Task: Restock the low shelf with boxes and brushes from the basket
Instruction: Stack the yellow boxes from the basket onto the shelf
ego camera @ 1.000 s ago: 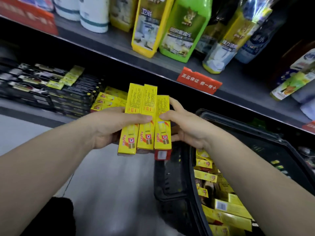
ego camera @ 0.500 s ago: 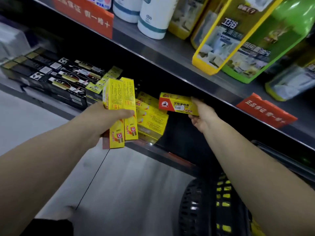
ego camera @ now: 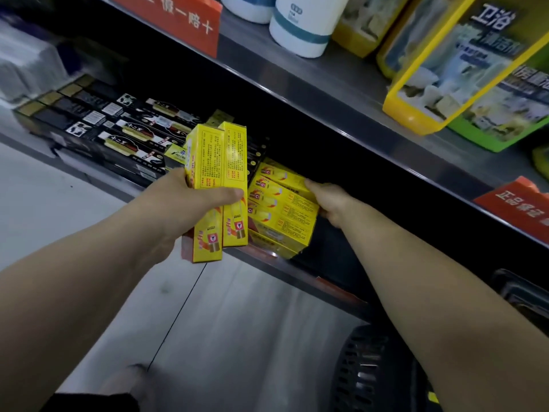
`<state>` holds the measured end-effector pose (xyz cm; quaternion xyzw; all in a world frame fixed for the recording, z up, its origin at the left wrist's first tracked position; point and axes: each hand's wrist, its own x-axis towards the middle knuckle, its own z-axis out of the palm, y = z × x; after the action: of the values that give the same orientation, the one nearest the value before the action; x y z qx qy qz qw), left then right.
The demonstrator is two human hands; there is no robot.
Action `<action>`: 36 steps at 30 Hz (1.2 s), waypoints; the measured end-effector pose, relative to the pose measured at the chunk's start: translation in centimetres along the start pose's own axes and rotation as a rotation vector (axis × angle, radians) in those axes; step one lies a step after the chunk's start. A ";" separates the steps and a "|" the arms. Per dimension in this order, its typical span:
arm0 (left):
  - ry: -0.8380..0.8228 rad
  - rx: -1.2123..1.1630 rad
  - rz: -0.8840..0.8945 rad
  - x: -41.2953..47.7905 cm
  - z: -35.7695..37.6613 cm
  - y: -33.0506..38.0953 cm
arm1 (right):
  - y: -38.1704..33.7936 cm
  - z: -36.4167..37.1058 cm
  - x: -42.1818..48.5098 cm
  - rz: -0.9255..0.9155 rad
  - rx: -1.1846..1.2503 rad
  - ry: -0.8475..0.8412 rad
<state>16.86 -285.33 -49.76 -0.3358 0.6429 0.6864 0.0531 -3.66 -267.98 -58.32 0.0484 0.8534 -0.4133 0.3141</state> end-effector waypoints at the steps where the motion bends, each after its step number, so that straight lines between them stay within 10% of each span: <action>1: 0.001 0.004 0.001 0.1 0.0 0.0 | 0.1 0.0 -0.1 -0.002 -0.041 -0.033; 13: -0.029 -0.018 -0.031 0.7 1.2 -0.1 | -2.2 0.1 -2.7 -0.260 -0.638 0.022; 20: -0.170 0.002 -0.012 0.3 2.1 -0.1 | -6.2 1.3 -9.6 -0.335 0.175 -0.536; 36: 0.088 -0.210 0.032 1.2 2.0 0.1 | -2.8 -3.6 -0.5 -0.050 0.335 0.366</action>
<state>15.13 -283.89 -50.41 -0.3592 0.5743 0.7353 -0.0215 -5.98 -267.08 -54.51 0.1528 0.8166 -0.5408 0.1318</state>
